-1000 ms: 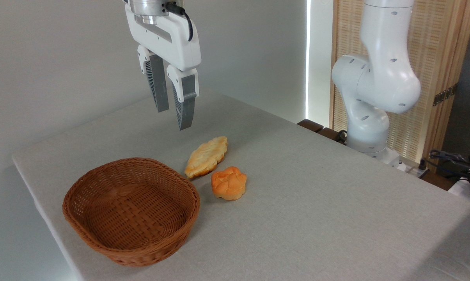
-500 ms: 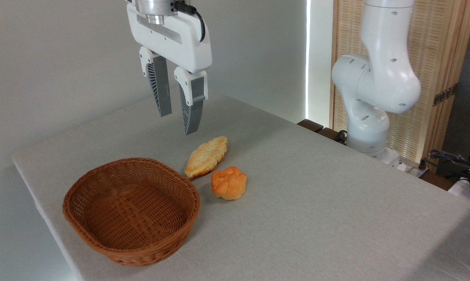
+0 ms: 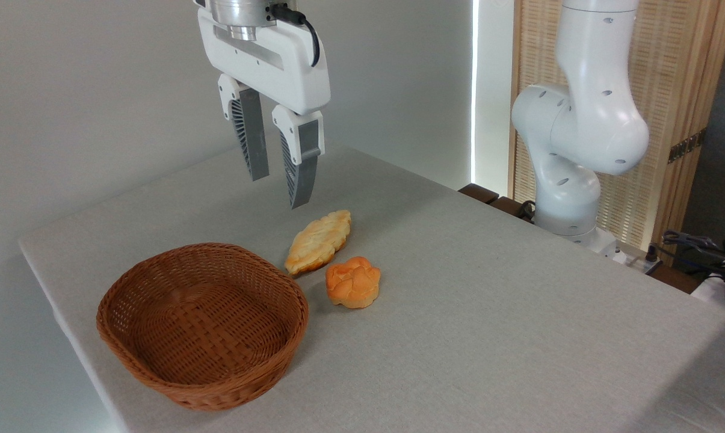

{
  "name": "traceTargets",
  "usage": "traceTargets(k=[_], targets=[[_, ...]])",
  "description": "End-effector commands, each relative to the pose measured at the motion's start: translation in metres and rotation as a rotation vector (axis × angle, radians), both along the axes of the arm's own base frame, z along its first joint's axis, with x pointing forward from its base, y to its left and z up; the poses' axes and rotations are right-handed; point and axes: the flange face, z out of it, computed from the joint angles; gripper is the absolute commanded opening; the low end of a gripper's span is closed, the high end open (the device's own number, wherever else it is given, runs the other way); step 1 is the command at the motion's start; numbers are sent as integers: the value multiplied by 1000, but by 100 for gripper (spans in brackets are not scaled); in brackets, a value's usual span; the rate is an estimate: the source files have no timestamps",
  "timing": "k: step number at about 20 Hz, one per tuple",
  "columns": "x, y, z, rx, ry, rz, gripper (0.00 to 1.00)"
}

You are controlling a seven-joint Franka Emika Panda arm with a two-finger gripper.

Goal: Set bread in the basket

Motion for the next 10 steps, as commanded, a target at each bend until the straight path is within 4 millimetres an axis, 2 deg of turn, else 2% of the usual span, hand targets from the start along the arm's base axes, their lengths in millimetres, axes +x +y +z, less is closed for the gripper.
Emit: traceTargets(k=[1,7,10], targets=[[-1,-2,5,1,9,-21,100],[-1,-9,6,1,0,-30,100],[8,0,-7,5,15,-15,100]])
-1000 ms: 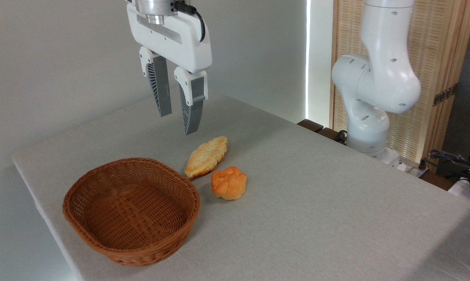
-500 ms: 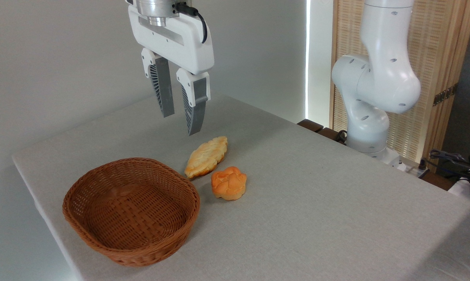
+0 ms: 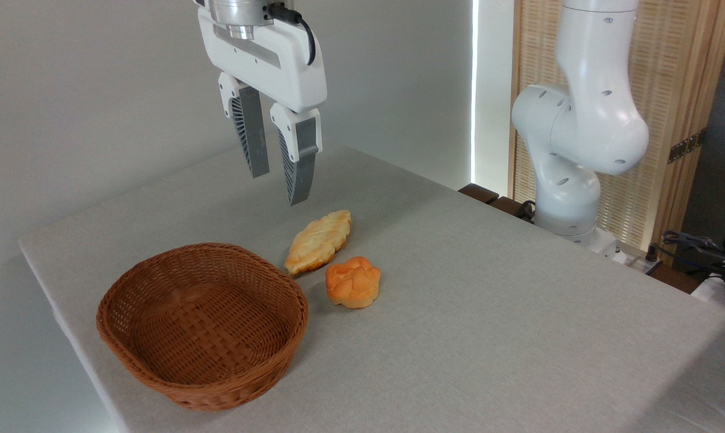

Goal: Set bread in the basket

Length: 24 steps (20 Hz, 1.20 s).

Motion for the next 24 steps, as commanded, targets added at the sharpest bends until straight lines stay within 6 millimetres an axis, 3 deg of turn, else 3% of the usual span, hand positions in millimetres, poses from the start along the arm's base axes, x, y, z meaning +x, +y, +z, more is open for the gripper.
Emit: traceTargets(k=[1,6,11,17,24], targets=[[11,9,-9,4,17,3,100],[12,9,-11,8,18,3,100],[15,20,-12,30,10,18,100],[25,7,-29,34,34,2,100],[31,13,-22,34,10,14,100]])
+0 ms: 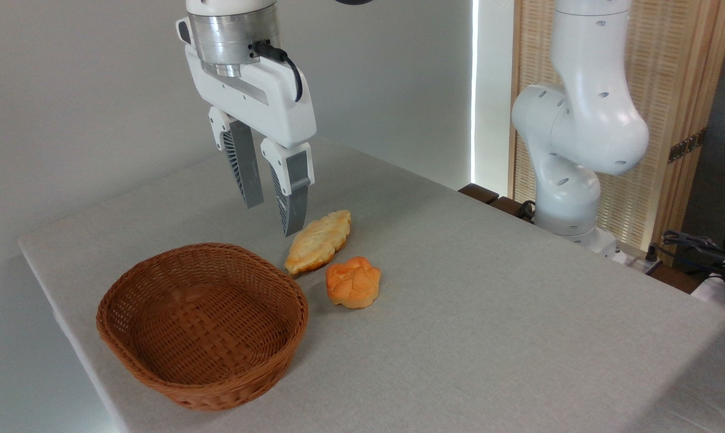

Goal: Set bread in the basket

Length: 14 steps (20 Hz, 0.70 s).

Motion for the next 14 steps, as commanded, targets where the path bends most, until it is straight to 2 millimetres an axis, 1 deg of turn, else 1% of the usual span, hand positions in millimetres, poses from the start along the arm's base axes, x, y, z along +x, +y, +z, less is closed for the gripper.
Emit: traceTargets(k=[1,3,9,14], targets=[[3,6,7,3,-15,-5,100],[0,7,12,-6,-17,0,100],[-2,6,14,-6,-12,-4,100],[-2,9,18,-16,-21,1,100]])
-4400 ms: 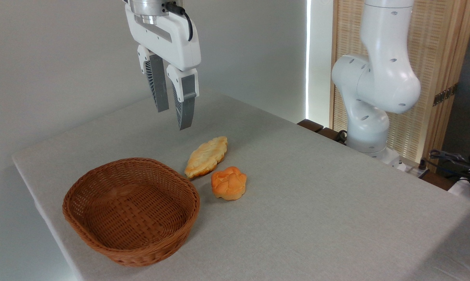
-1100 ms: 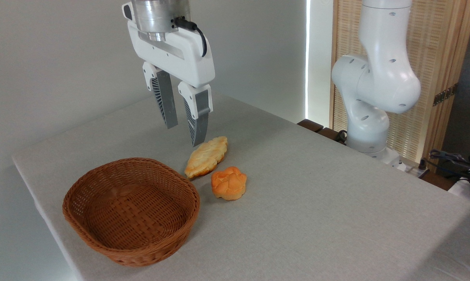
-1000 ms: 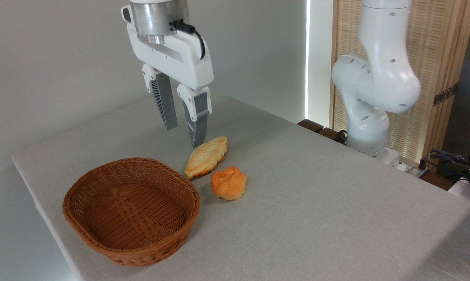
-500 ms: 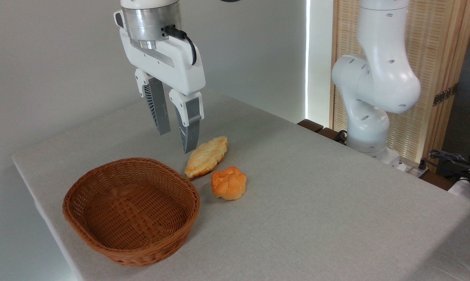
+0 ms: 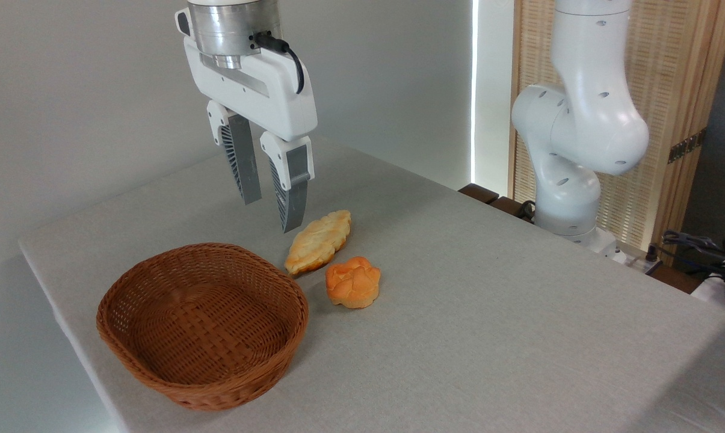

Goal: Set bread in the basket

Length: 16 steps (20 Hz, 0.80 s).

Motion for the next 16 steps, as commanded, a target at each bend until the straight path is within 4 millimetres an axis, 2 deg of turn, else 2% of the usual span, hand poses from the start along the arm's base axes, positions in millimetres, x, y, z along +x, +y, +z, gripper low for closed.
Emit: traceTargets(k=[1,7,10,11,13,16], targets=[[-2,4,9,-21,-4,-7,100],[2,-4,4,-42,-5,-33,100],[6,8,6,-44,-33,-8,100],[8,27,3,-43,-29,26,100],[6,44,8,-49,-35,56,100],[3,41,11,-53,-32,49,100]])
